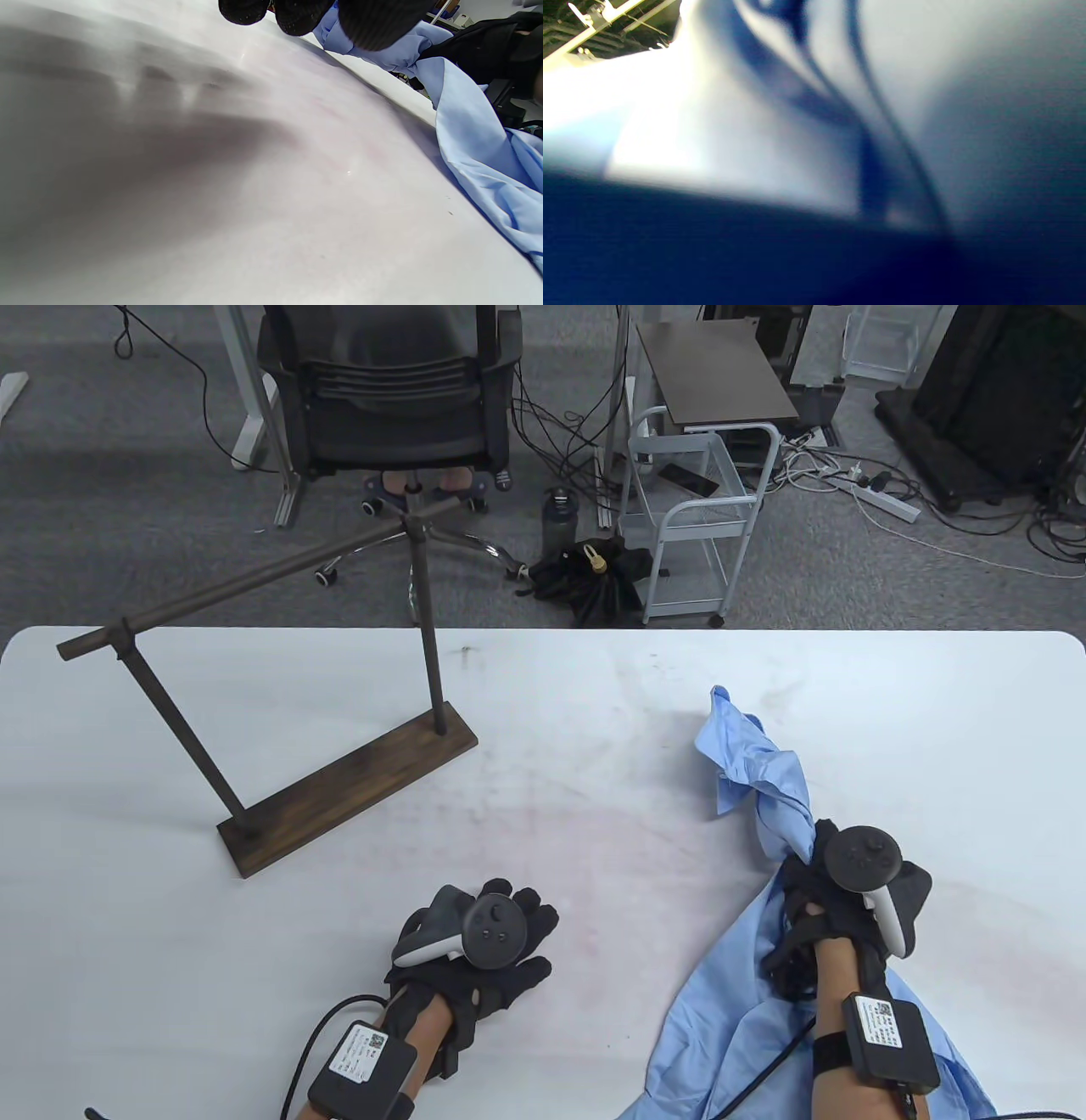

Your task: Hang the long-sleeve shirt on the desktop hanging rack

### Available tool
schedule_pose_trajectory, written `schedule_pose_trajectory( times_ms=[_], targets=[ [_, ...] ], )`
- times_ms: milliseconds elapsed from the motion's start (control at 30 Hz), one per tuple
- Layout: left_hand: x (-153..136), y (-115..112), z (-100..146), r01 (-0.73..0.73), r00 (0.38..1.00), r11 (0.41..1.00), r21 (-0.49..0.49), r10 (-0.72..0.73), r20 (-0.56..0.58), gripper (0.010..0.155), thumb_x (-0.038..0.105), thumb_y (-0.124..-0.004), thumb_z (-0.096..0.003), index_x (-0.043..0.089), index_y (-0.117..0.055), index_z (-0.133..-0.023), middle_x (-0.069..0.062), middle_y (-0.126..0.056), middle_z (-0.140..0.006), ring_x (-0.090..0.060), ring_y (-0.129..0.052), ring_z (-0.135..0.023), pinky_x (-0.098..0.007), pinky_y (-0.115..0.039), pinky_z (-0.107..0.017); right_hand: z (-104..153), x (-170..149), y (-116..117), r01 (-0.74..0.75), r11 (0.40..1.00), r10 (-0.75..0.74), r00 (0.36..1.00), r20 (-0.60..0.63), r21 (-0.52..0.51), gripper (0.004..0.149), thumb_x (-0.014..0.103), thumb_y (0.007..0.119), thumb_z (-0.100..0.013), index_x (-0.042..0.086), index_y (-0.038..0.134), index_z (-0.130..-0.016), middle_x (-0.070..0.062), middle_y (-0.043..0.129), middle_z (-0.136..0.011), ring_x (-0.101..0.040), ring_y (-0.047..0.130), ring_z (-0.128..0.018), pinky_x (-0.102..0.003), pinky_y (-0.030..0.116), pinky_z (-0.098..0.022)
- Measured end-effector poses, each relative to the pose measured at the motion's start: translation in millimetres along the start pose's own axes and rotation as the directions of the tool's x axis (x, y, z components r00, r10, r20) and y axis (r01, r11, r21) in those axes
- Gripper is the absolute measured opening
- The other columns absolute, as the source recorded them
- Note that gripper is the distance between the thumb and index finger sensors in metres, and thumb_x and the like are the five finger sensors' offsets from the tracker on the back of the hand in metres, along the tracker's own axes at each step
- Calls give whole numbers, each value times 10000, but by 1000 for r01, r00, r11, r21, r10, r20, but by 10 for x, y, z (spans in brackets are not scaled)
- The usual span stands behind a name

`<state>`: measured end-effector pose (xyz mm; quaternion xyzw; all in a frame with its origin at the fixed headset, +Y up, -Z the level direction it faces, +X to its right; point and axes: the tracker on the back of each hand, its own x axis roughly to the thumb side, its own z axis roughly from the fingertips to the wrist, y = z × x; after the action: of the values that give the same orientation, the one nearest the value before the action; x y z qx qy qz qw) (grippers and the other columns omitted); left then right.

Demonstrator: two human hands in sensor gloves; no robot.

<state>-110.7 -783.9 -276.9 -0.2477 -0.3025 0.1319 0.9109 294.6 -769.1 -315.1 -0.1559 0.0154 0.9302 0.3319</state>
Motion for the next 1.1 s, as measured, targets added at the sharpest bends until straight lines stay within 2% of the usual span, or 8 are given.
schedule_pose_trajectory(
  times_ms=[267, 533, 833, 1000, 1100],
  targets=[
    [-12, 20, 8, -40, 999, 999, 19, 40, 10, 681, 470, -626, -621, 183, -369, -1182, -176, -306, -1271, -557, -241, -1123, -752, -293, -736, 73, 145, -68, 94, 995, -91, 992, 88, -34, 637, 134, 711, -609, -152, 389, -1078, -308, 845, -776, -293, 929, -382, -608, 836, -377],
    [-35, 47, 25, -100, 995, 995, 31, 99, 26, 679, 473, -624, -622, 182, -372, -1182, -179, -339, -1270, -558, -292, -1130, -750, -326, -739, 178, 321, -89, 182, 983, -176, 970, 170, -23, 637, 132, 707, -610, -155, 382, -1077, -311, 840, -769, -298, 925, -384, -614, 831, -377],
    [-54, 72, 39, -273, 959, 961, 39, 269, 85, 684, 478, -619, -626, 175, -364, -1184, -186, -348, -1269, -562, -323, -1128, -746, -353, -741, 347, 640, 31, 276, 957, -289, 917, 275, 84, 642, 135, 707, -614, -157, 372, -1078, -312, 833, -769, -302, 922, -392, -621, 825, -385],
    [-1, 76, 56, -419, 898, 908, 25, 410, 161, 693, 493, -606, -628, 171, -356, -1188, -196, -359, -1270, -565, -353, -1130, -745, -375, -742, 491, 870, 145, 314, 935, -353, 871, 340, 165, 646, 139, 706, -614, -156, 366, -1078, -309, 829, -776, -306, 923, -401, -627, 821, -395],
    [85, 45, 34, -530, 821, 847, -38, 524, 228, 712, 520, -574, -628, 172, -316, -1193, -201, -350, -1275, -571, -364, -1131, -746, -384, -745, 599, 1011, 256, 365, 900, -431, 827, 362, 237, 648, 141, 704, -616, -155, 360, -1079, -309, 824, -783, -310, 922, -410, -633, 816, -405]
  ],
)
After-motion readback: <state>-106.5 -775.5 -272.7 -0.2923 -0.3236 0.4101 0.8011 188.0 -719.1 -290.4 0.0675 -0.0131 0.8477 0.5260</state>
